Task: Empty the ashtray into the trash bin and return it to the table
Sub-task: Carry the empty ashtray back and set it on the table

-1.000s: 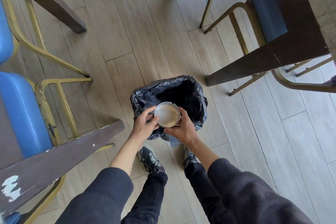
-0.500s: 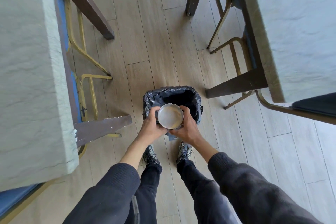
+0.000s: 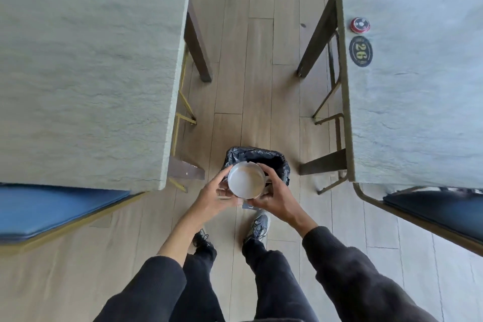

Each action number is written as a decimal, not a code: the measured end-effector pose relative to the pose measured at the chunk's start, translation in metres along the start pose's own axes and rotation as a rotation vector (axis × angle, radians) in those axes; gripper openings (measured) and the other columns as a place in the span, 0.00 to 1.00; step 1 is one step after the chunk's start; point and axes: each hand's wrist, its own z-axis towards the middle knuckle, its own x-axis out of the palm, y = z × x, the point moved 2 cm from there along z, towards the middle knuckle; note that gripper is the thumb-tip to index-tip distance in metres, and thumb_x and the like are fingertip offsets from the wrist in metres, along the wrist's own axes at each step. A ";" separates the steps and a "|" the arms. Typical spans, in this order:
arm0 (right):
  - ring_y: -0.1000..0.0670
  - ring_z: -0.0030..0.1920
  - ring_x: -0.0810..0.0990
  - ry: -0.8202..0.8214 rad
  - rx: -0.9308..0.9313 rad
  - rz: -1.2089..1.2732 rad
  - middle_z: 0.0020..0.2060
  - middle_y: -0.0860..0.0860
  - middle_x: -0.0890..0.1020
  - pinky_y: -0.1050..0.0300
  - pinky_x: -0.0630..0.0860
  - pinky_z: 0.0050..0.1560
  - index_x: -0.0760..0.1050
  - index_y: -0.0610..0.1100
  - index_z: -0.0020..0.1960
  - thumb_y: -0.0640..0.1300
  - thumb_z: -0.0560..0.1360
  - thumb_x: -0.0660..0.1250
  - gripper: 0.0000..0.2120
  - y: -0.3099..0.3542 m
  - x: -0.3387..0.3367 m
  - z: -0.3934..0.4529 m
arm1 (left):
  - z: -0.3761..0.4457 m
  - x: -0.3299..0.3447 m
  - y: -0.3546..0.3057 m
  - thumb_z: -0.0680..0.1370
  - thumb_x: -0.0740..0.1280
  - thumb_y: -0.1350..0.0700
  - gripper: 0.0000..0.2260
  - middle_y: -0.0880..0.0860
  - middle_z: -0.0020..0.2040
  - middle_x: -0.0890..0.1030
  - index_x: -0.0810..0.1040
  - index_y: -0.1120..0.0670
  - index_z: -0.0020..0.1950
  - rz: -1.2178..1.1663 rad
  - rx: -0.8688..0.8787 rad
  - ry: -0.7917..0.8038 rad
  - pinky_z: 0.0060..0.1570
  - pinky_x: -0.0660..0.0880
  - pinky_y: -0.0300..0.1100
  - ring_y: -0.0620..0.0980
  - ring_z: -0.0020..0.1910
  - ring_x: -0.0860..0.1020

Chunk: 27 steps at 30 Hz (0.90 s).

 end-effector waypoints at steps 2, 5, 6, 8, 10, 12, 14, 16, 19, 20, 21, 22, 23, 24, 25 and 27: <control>0.48 0.54 0.82 0.019 -0.032 -0.014 0.62 0.53 0.76 0.50 0.84 0.52 0.63 0.58 0.76 0.43 0.64 0.83 0.47 0.020 0.004 -0.009 | -0.023 -0.008 -0.007 0.71 0.81 0.59 0.41 0.51 0.60 0.82 0.66 0.39 0.78 -0.056 -0.014 -0.036 0.53 0.79 0.33 0.43 0.54 0.84; 0.50 0.53 0.82 0.058 -0.063 -0.019 0.59 0.54 0.76 0.53 0.84 0.51 0.64 0.58 0.76 0.41 0.64 0.83 0.47 0.056 0.014 -0.016 | -0.052 -0.026 -0.014 0.71 0.80 0.59 0.40 0.51 0.61 0.83 0.66 0.39 0.77 -0.117 0.010 -0.090 0.57 0.78 0.37 0.43 0.56 0.84; 0.50 0.53 0.82 0.071 -0.082 -0.023 0.60 0.55 0.76 0.54 0.84 0.51 0.64 0.57 0.76 0.41 0.65 0.83 0.46 0.067 0.018 -0.017 | -0.061 -0.033 -0.016 0.72 0.80 0.59 0.39 0.50 0.61 0.83 0.66 0.36 0.76 -0.128 0.024 -0.113 0.58 0.78 0.38 0.44 0.57 0.84; 0.50 0.55 0.82 0.093 -0.116 -0.034 0.61 0.56 0.76 0.53 0.84 0.53 0.64 0.56 0.76 0.42 0.65 0.82 0.46 0.086 0.025 -0.021 | -0.077 -0.046 -0.020 0.72 0.80 0.61 0.37 0.50 0.60 0.83 0.68 0.34 0.72 -0.129 0.041 -0.158 0.60 0.79 0.41 0.47 0.57 0.84; 0.49 0.56 0.82 0.115 -0.138 -0.066 0.62 0.53 0.76 0.51 0.84 0.53 0.64 0.56 0.75 0.42 0.64 0.83 0.46 0.100 0.032 -0.024 | -0.092 -0.055 -0.022 0.72 0.79 0.62 0.38 0.52 0.60 0.83 0.68 0.38 0.74 -0.129 0.051 -0.186 0.58 0.79 0.40 0.49 0.58 0.84; 0.50 0.54 0.83 0.131 -0.161 -0.090 0.62 0.52 0.77 0.51 0.85 0.52 0.64 0.56 0.76 0.43 0.64 0.83 0.46 0.115 0.041 -0.027 | -0.106 -0.066 -0.023 0.72 0.80 0.62 0.39 0.53 0.61 0.82 0.68 0.44 0.77 -0.117 0.074 -0.211 0.56 0.80 0.37 0.49 0.56 0.84; 0.50 0.52 0.84 0.145 -0.193 -0.115 0.61 0.53 0.78 0.55 0.85 0.50 0.64 0.54 0.76 0.42 0.65 0.83 0.46 0.134 0.051 -0.025 | -0.116 -0.082 -0.023 0.71 0.80 0.61 0.38 0.53 0.60 0.83 0.68 0.42 0.76 -0.127 0.095 -0.247 0.58 0.80 0.39 0.48 0.56 0.83; 0.52 0.52 0.84 0.161 -0.216 -0.129 0.61 0.52 0.78 0.60 0.84 0.48 0.64 0.52 0.76 0.41 0.65 0.83 0.46 0.151 0.062 -0.021 | -0.124 -0.099 -0.022 0.71 0.81 0.59 0.38 0.52 0.59 0.84 0.68 0.39 0.74 -0.138 0.113 -0.279 0.59 0.79 0.39 0.47 0.55 0.84; 0.51 0.53 0.84 0.188 -0.232 -0.152 0.62 0.52 0.77 0.56 0.84 0.50 0.64 0.51 0.77 0.40 0.65 0.83 0.46 0.170 0.082 -0.020 | -0.138 -0.121 -0.017 0.71 0.81 0.56 0.38 0.52 0.57 0.85 0.68 0.37 0.75 -0.116 0.122 -0.298 0.55 0.78 0.34 0.45 0.55 0.84; 0.50 0.53 0.84 0.193 -0.237 -0.167 0.61 0.52 0.77 0.55 0.85 0.50 0.64 0.51 0.77 0.40 0.66 0.83 0.46 0.175 0.089 -0.020 | -0.143 -0.128 -0.014 0.71 0.81 0.55 0.38 0.52 0.57 0.85 0.67 0.39 0.76 -0.104 0.123 -0.299 0.54 0.78 0.33 0.44 0.54 0.84; 0.50 0.53 0.84 0.197 -0.242 -0.180 0.61 0.52 0.78 0.54 0.85 0.50 0.63 0.51 0.76 0.41 0.66 0.83 0.45 0.181 0.098 -0.020 | -0.148 -0.137 -0.011 0.71 0.81 0.54 0.39 0.52 0.56 0.85 0.67 0.41 0.77 -0.091 0.122 -0.302 0.55 0.78 0.34 0.44 0.54 0.84; 0.50 0.53 0.84 0.202 -0.241 -0.191 0.61 0.51 0.78 0.53 0.85 0.50 0.63 0.52 0.76 0.42 0.66 0.83 0.45 0.187 0.107 -0.019 | -0.153 -0.147 -0.009 0.71 0.81 0.52 0.39 0.52 0.56 0.85 0.67 0.42 0.78 -0.075 0.126 -0.307 0.56 0.79 0.36 0.44 0.54 0.84; 0.51 0.52 0.85 0.203 -0.240 -0.202 0.61 0.51 0.79 0.52 0.85 0.50 0.63 0.52 0.76 0.42 0.66 0.83 0.45 0.194 0.117 -0.018 | -0.158 -0.159 -0.006 0.70 0.81 0.51 0.40 0.51 0.56 0.85 0.66 0.42 0.78 -0.055 0.129 -0.315 0.59 0.80 0.39 0.44 0.55 0.84; 0.51 0.52 0.85 0.205 -0.240 -0.215 0.61 0.50 0.79 0.52 0.85 0.50 0.63 0.52 0.75 0.43 0.65 0.83 0.45 0.201 0.129 -0.016 | -0.162 -0.171 -0.002 0.70 0.81 0.49 0.41 0.51 0.56 0.85 0.66 0.42 0.79 -0.037 0.135 -0.323 0.60 0.79 0.42 0.44 0.56 0.83; 0.51 0.51 0.85 0.210 -0.240 -0.226 0.61 0.49 0.80 0.52 0.85 0.50 0.63 0.52 0.75 0.44 0.65 0.83 0.45 0.207 0.139 -0.014 | -0.167 -0.182 0.002 0.70 0.81 0.48 0.41 0.50 0.56 0.85 0.65 0.42 0.79 -0.028 0.140 -0.329 0.61 0.79 0.42 0.44 0.56 0.83; 0.52 0.50 0.86 0.204 -0.237 -0.246 0.60 0.49 0.81 0.54 0.85 0.49 0.62 0.51 0.75 0.45 0.66 0.83 0.45 0.219 0.165 -0.013 | -0.177 -0.206 0.011 0.70 0.80 0.48 0.41 0.50 0.55 0.85 0.65 0.42 0.79 -0.011 0.160 -0.331 0.61 0.79 0.41 0.43 0.56 0.83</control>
